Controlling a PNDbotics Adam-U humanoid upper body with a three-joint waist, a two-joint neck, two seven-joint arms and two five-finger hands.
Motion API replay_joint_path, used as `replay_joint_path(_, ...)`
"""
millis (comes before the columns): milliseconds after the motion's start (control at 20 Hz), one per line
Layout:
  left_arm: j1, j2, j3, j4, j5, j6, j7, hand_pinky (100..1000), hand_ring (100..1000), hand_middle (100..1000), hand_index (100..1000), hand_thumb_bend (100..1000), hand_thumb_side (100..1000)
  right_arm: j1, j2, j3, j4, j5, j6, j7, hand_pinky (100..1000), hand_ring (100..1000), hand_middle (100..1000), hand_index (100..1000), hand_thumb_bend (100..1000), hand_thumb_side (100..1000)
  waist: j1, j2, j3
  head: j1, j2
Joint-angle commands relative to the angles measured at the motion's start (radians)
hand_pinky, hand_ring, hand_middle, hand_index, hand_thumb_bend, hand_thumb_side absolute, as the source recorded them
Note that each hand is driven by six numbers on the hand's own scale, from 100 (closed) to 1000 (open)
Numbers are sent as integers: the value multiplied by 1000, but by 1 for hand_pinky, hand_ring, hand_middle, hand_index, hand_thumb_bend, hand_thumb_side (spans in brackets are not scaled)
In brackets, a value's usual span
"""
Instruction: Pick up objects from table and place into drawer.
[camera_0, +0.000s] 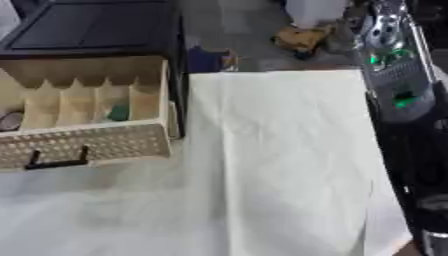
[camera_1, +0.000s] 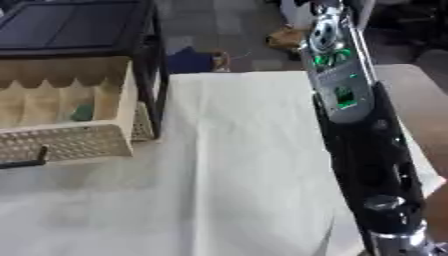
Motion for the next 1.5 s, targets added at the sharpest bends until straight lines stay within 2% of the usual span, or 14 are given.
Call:
replay_joint_path(50, 6, 107, -2, -12, -67, -75, 10, 100, 100, 210, 712, 100, 557, -9, -34, -14, -17, -9, 8, -1, 546, 633, 639, 833, 100, 1000, 4, -17, 6, 2, -9)
replay_joint_path(200, 30, 160, -15, -12, -137, -129, -3, 100, 100, 232, 713, 100, 620, -2, -39, -18, -19, -12, 13, 2, 545, 632, 638, 831, 100, 1000, 5, -17, 11, 2, -10)
replay_joint_path(250, 41, 169, -25, -12, -155, -138, -10, 100, 100, 245, 713, 100, 679, -1, -39, -19, -20, -13, 14, 2, 544, 630, 636, 830, 100, 1000, 6, -17, 11, 2, -11)
replay_joint_path(300, 51, 177, -35, -12, -173, -142, -22, 100, 105, 250, 713, 100, 701, 1, -39, -20, -22, -14, 16, 3, 544, 630, 636, 830, 100, 1000, 6, -17, 11, 3, -10)
replay_joint_path(350, 60, 181, -48, -12, -188, -145, -36, 100, 131, 269, 714, 100, 806, 3, -39, -21, -23, -15, 17, 3, 543, 629, 635, 829, 100, 1000, 6, -17, 10, 4, -12)
replay_joint_path(400, 69, 181, -65, -12, -201, -147, -58, 100, 136, 273, 721, 100, 838, 4, -38, -21, -24, -16, 18, 4, 543, 629, 635, 829, 100, 1000, 6, -16, 9, 6, -13)
replay_joint_path(450, 76, 180, -82, -12, -209, -150, -81, 100, 157, 280, 760, 100, 939, 5, -37, -22, -26, -17, 20, 5, 542, 629, 634, 828, 100, 1000, 6, -16, 7, 7, -15)
replay_joint_path(500, 82, 179, -102, -12, -211, -153, -109, 100, 164, 276, 767, 100, 992, 5, -37, -23, -27, -19, 21, 5, 540, 628, 634, 828, 100, 1000, 5, -15, 5, 7, -16)
replay_joint_path(600, 90, 175, -133, -12, -202, -152, -167, 108, 203, 291, 776, 100, 1000, 6, -36, -26, -30, -22, 25, 5, 537, 627, 634, 831, 100, 1000, 4, -14, 2, 9, -17)
replay_joint_path(850, 77, 171, -174, -12, -150, -134, -316, 148, 318, 395, 791, 100, 1000, 4, -36, -29, -37, -32, 31, 0, 537, 627, 633, 830, 100, 1000, -3, -9, -4, 10, -21)
replay_joint_path(1050, 63, 168, -200, -12, -125, -102, -424, 242, 452, 516, 836, 100, 1000, -1, -37, -29, -35, -34, 30, -1, 537, 626, 632, 830, 100, 1000, -8, -5, -8, 14, -22)
replay_joint_path(1250, 69, 164, -223, -12, -128, -44, -507, 372, 572, 611, 884, 100, 1000, -3, -38, -31, -33, -36, 31, -3, 537, 625, 632, 830, 100, 1000, -11, -1, -10, 19, -23)
replay_joint_path(1350, 75, 160, -233, -12, -137, -7, -532, 412, 599, 631, 926, 100, 1000, -3, -37, -31, -33, -37, 31, -3, 536, 624, 631, 830, 100, 1000, -13, 0, -11, 21, -25)
replay_joint_path(1500, 92, 157, -248, -12, -160, 43, -560, 435, 615, 645, 931, 100, 1000, -5, -37, -31, -33, -38, 31, -4, 535, 623, 631, 830, 100, 1000, -14, 2, -13, 23, -28)
